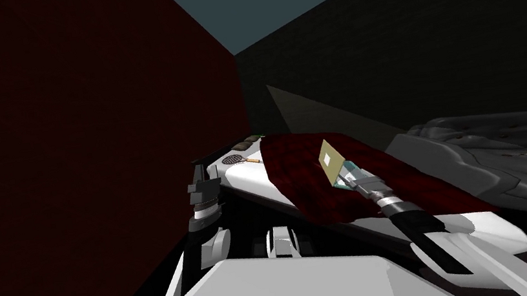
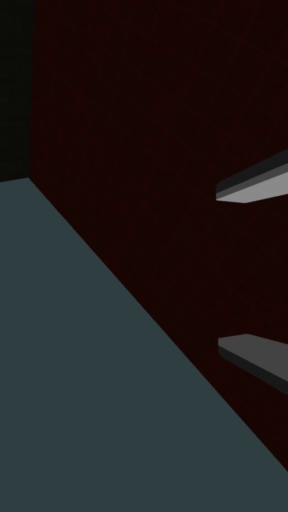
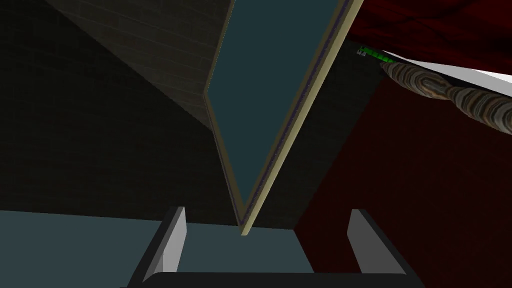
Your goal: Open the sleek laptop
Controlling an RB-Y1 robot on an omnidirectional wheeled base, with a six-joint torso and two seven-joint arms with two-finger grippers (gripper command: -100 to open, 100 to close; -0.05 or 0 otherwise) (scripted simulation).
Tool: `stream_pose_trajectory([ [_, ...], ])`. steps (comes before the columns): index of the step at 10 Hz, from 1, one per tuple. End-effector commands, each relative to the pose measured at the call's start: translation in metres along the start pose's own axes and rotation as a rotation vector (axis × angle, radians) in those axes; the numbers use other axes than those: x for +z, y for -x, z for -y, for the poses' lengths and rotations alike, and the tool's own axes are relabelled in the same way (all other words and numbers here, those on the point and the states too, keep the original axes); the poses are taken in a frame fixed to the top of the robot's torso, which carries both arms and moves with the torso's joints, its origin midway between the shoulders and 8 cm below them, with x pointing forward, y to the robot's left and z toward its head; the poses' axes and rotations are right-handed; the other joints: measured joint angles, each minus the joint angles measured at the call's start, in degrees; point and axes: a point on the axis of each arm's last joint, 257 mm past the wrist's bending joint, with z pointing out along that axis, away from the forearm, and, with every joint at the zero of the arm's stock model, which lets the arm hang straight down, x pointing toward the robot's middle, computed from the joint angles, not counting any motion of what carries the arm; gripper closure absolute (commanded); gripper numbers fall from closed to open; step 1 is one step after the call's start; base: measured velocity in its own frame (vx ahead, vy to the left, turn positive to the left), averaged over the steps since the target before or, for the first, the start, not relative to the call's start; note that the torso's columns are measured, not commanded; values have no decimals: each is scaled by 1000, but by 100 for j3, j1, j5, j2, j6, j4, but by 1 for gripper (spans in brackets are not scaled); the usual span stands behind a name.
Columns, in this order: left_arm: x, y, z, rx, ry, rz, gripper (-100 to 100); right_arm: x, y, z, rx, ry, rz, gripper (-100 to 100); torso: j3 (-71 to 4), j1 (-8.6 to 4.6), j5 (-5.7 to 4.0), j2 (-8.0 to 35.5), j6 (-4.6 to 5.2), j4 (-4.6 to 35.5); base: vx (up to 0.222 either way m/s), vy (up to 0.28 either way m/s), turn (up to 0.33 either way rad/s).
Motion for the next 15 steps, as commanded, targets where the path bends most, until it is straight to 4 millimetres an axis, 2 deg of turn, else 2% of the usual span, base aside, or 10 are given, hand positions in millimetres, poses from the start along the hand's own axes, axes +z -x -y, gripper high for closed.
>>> stream_pose_trajectory([
  [1, 0, 0, 0, 0, 0, 0, 0, -3, -16, 42, -203, -58, -68, -100, 0, -11, -2, 2, 0, 0, 103, 190, -40],
  [4, 0, 0, 0, 0, 0, 0, 0, -6, -26, 83, -401, -112, -129, -100, 21, -44, -14, 32, 1, 9, 68, 163, -28],
  [8, 0, 0, 0, 0, 0, 0, 0, -12, -27, 130, -629, -172, -192, -100, 12, -34, -11, 20, 1, 5, 69, 115, -27],
  [9, 0, 0, 0, 0, 0, 0, 0, -12, -26, 136, -657, -179, -199, -100, 11, -28, -8, 17, 0, 5, 59, 105, -19],
  [10, 0, 0, 0, 0, 0, 0, 0, -11, -27, 132, -630, -173, -193, -100, 13, -30, -9, 21, 1, 5, 24, 44, -6],
  [11, 0, 0, 0, 0, 0, 0, 0, -13, -23, 141, -640, -176, -195, -100, 18, -48, -14, 30, 0, 8, 110, 1, 12],
  [12, 0, 0, 0, 0, 0, 0, 0, -13, -25, 137, -639, -175, -195, -100, 4, -56, -17, 3, 0, 2, 69, -3, 5],
  [13, 0, 0, 0, 0, 0, 0, 0, -13, -24, 137, -639, -175, -195, 100, 8, -45, -15, 15, 0, 2, 13, -9, -16],
  [15, 0, 0, 0, 0, 0, 0, 0, -7, -25, 144, -525, -190, -181, 100, 21, -60, -39, 25, -3, -7, -54, -57, 20],
])
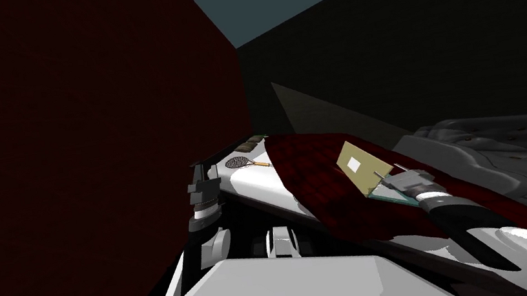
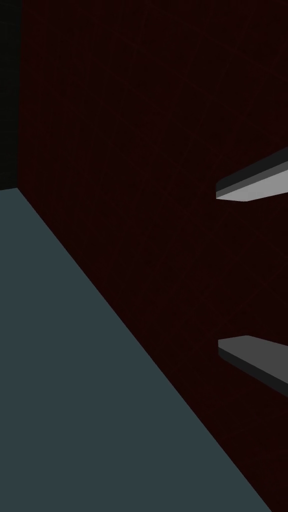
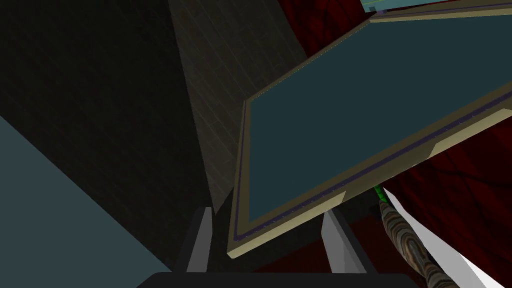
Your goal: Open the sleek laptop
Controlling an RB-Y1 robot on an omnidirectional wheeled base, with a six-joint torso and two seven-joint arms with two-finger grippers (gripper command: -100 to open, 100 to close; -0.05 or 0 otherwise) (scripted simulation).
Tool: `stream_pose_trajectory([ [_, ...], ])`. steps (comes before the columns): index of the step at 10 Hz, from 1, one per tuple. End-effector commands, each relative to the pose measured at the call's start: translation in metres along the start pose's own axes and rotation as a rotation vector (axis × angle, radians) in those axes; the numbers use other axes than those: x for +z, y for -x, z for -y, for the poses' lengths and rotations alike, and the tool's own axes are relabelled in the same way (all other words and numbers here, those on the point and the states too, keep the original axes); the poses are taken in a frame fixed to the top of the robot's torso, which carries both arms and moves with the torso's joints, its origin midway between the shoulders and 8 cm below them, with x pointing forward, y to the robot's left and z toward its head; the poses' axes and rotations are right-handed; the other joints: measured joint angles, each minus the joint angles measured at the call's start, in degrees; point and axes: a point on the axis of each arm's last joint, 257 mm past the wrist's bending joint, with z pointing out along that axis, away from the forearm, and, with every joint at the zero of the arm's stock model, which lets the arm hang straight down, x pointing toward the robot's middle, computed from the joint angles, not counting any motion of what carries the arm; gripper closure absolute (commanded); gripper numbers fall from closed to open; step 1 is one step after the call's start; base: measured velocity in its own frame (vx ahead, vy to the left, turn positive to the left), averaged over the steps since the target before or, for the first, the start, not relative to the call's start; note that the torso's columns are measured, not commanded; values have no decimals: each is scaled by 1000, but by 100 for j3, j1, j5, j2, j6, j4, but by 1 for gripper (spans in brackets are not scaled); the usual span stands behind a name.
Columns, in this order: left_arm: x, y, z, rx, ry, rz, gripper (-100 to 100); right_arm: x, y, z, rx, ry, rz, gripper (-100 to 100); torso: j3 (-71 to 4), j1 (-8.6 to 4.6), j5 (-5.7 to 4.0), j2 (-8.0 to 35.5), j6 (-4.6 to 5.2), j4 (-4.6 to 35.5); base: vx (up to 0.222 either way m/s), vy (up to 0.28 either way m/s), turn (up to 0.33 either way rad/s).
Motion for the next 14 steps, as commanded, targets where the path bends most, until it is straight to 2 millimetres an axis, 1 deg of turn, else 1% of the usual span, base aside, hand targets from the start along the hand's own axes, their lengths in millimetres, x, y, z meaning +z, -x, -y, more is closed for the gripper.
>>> stream_pose_trajectory([
  [1, 0, 0, 0, 0, 0, 0, 0, 6, -5, -2, 119, 7, -4, 100, 0, -20, -3, 0, 15, 2, -72, -67, 28],
  [3, 0, 0, 0, 0, 0, 0, 0, 10, -7, -1, 197, 8, -4, 100, -5, -28, -11, -10, 35, -5, -49, -56, 8],
  [7, 0, 0, 0, 0, 0, 0, 0, 18, -11, 1, 355, 8, -4, 100, -13, -33, -7, -21, 23, -4, -47, -65, 1],
  [8, 0, 0, 0, 0, 0, 0, 0, 19, -5, 1, 328, 9, 8, 100, -13, -22, -1, -18, 23, -4, -21, -35, 7],
  [9, 0, 0, 0, 0, 0, 0, 0, 23, -9, -5, 417, 4, 4, 100, -15, 11, 7, -24, 14, -7, -30, -69, 1],
  [12, 0, 0, 0, 0, 0, 0, 0, 27, -16, -18, 540, 3, -5, 100, -15, -9, -9, -26, 3, -12, -63, -105, 16],
  [13, 0, 0, 0, 0, 0, 0, 0, 31, -20, -27, 622, 3, -9, 100, -15, -7, -10, -26, 7, -16, -84, -125, 12],
  [14, 0, 0, 0, 0, 0, 0, 0, 32, -21, -32, 663, 3, -11, 100, -13, -14, -16, -24, 9, -17, -71, -131, 9],
])
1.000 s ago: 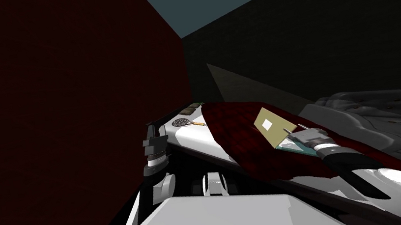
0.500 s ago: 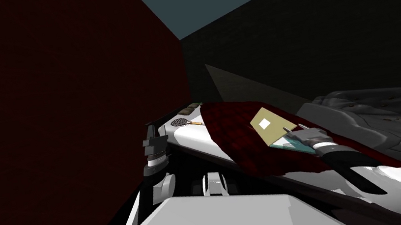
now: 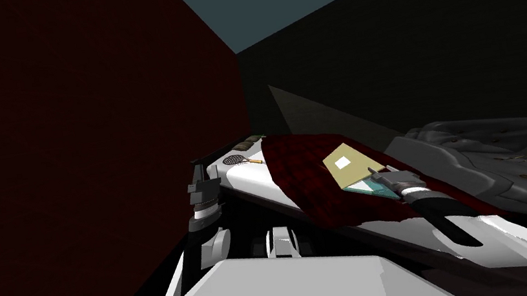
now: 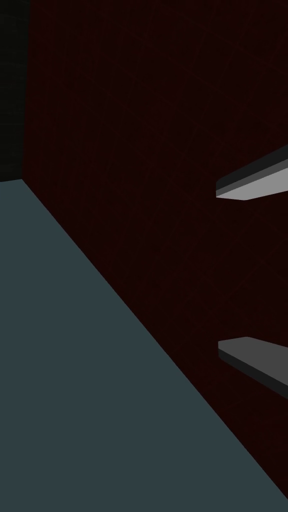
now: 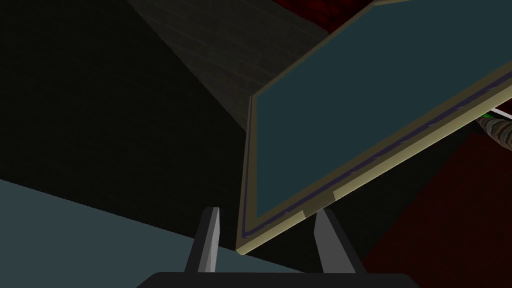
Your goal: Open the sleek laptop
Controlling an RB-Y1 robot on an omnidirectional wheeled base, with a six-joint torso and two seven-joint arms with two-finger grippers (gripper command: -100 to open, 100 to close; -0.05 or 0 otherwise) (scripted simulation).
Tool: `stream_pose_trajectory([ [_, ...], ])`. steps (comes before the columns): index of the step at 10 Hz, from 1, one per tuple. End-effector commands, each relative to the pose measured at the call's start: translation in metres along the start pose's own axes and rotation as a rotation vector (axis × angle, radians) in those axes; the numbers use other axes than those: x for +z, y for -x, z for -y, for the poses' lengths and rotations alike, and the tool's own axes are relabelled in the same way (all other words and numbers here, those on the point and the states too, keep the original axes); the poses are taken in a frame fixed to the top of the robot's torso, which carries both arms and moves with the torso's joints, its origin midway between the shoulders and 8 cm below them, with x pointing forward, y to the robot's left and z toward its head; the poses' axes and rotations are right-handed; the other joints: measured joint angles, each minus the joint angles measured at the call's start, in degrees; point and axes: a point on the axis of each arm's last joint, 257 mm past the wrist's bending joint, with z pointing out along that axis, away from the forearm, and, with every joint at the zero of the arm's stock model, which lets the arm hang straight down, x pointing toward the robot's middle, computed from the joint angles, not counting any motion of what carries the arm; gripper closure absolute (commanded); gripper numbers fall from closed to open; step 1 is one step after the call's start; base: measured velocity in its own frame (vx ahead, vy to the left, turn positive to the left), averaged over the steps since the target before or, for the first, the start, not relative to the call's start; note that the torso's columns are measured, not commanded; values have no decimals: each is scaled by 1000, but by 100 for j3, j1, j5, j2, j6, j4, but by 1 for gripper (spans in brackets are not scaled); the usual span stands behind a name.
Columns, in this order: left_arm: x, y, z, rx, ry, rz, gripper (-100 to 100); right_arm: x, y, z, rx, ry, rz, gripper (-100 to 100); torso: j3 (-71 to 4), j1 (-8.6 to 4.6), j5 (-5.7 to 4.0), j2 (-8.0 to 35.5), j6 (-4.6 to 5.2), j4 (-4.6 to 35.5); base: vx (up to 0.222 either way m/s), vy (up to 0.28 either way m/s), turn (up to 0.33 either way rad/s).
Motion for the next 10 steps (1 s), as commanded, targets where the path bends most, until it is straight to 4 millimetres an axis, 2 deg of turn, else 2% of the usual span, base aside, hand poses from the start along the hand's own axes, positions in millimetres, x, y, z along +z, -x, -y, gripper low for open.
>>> stream_pose_trajectory([
  [1, 0, 0, 0, 0, 0, 0, 0, 2, -21, -14, 132, 2, -20, 100, -2, 2, -4, -5, -1, -3, -55, -109, 8],
  [2, 0, 0, 0, 0, 0, 0, 0, 5, -10, -8, 103, -3, -2, 100, -8, 7, -5, -15, -1, -11, -27, -42, 7],
  [3, 0, 0, 0, 0, 0, 0, 0, 8, -24, -22, 200, 3, -6, 100, -15, 34, 20, -19, -2, -1, -24, -91, -63],
  [4, 0, 0, 0, 0, 0, 0, 0, 8, -24, -22, 200, 3, -6, 100, -9, 26, 15, -11, -5, 0, -24, -81, -26],
  [10, 0, 0, 0, 0, 0, 0, 0, 12, -59, -73, 472, 25, -20, 100, -14, 28, 7, -21, -26, -9, -29, -92, -35],
])
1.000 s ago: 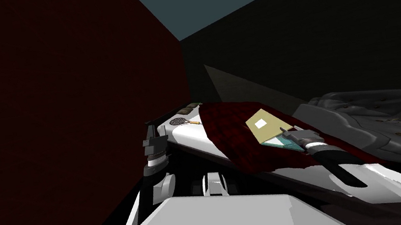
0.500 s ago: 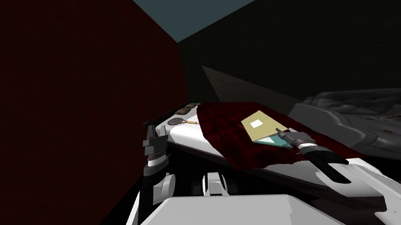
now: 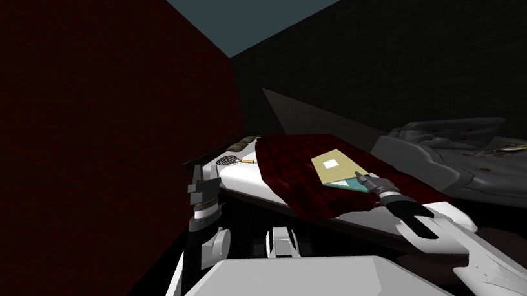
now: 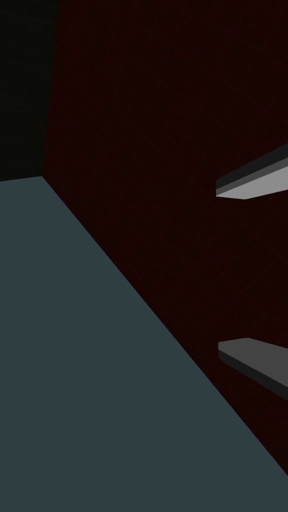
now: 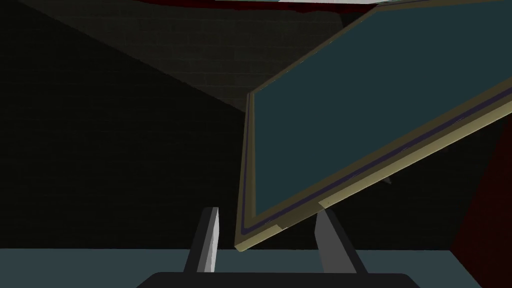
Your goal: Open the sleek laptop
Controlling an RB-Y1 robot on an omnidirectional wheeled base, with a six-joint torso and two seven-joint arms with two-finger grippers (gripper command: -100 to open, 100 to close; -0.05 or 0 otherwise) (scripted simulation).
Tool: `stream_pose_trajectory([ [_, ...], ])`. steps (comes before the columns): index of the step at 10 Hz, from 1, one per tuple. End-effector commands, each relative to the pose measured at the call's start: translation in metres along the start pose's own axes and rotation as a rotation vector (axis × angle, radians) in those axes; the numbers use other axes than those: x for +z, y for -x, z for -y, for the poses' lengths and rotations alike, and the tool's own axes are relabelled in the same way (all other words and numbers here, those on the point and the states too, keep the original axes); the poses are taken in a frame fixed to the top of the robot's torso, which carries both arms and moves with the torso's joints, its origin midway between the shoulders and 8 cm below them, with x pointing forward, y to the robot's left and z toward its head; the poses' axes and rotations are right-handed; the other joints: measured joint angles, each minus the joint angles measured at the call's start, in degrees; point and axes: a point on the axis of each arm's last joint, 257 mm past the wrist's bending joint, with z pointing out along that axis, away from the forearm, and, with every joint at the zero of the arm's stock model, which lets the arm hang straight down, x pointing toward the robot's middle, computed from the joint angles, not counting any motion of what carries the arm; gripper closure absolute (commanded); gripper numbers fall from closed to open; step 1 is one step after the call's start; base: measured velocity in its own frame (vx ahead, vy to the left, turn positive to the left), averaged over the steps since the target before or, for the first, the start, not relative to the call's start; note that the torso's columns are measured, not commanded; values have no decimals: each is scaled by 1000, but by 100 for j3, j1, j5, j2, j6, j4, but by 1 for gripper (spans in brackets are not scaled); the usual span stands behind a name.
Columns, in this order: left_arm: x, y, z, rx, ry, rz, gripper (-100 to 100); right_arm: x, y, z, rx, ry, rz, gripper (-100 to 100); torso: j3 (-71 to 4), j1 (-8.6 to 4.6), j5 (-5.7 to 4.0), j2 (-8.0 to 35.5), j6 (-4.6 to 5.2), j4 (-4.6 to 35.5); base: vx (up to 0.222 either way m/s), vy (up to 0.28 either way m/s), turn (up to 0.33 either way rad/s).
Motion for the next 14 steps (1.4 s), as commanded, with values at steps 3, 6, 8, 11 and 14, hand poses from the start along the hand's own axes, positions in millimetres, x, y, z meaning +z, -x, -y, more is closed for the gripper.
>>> stream_pose_trajectory([
  [3, 0, 0, 0, 0, 0, 0, 0, 5, -9, -8, 111, -6, -9, -100, 5, 37, 13, 8, -10, 7, -28, -54, 6],
  [6, 0, 0, 0, 0, 0, 0, 0, 13, 8, 8, 111, -25, -8, -100, 23, 32, 42, 44, 21, 39, -49, 42, 69],
  [8, 0, 0, 0, 0, 0, 0, 0, 18, 19, 18, 111, -37, -7, -100, 20, 10, 36, 41, 21, 39, -47, 32, 58],
  [11, 0, 0, 0, 0, 0, 0, 0, 25, 37, 32, 110, -56, -4, -100, 16, 16, 38, 36, 22, 37, -39, 27, 54],
  [14, 0, 0, 0, 0, 0, 0, 0, 24, 33, 30, 111, -52, -4, 0, 14, 11, 36, 30, 21, 36, -6, 3, 4],
])
